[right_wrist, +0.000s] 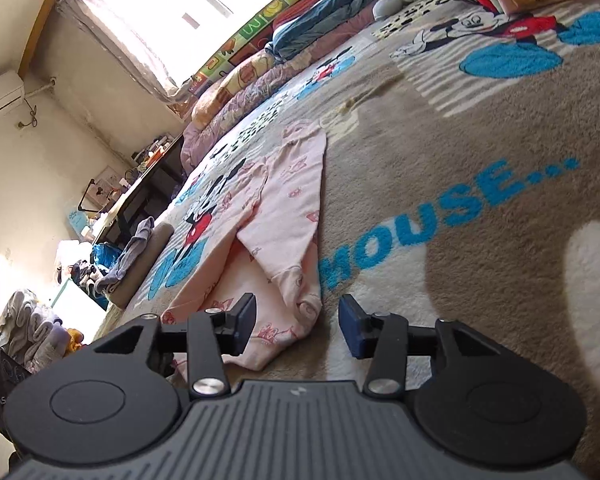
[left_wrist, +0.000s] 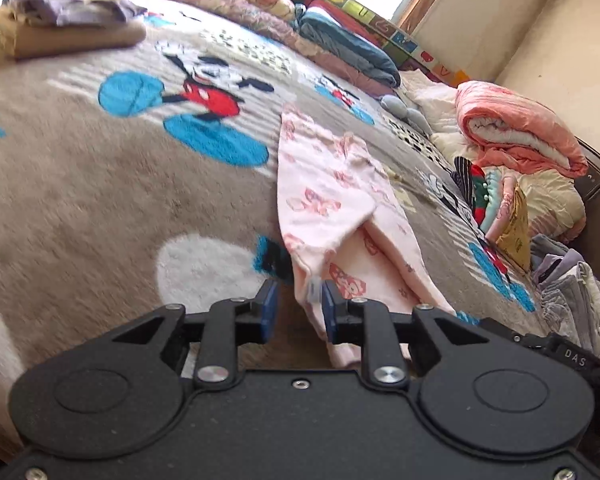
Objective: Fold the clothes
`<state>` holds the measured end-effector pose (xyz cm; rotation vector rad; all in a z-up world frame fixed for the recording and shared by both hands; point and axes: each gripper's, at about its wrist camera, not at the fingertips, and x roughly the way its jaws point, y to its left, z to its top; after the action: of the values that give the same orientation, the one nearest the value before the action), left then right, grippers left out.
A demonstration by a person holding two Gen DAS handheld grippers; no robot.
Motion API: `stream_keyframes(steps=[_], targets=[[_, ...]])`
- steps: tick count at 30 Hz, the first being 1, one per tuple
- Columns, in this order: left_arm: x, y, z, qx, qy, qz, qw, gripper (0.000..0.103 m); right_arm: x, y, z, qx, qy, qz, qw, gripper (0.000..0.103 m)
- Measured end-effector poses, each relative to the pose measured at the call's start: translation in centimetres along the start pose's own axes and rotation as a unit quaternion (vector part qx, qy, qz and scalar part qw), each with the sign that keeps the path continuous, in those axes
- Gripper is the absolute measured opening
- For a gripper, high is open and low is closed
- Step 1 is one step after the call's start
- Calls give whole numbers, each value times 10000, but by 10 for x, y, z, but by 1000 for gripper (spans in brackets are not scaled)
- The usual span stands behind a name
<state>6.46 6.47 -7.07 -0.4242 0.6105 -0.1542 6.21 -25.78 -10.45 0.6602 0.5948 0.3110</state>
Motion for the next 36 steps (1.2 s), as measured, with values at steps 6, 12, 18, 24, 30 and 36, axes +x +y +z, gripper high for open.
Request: stream_keyframes(steps=[6,12,18,24,30,36], targets=[[14,9,28,11,-104,-37,9999,23,9,5,11,-543,-173,130,9983,49],[56,6,67,19,-46,-142,9999,50,29,18,10,-1061,-63,286,9939,53],[118,3,109,58,35,-258,9996,50,56,13,5,-1102,305,248,9931,64],[175,5,140,543,71,-332,9979,49,60,6,0,-913,322,386,9946,65],[210,6,152,1136,167,-503,9921,36,61,4,-3,-944,225,554,9937,72],[235,12,157,1172,397,-576,9906,36,59,4,-4,-972,170,744,9923,79]])
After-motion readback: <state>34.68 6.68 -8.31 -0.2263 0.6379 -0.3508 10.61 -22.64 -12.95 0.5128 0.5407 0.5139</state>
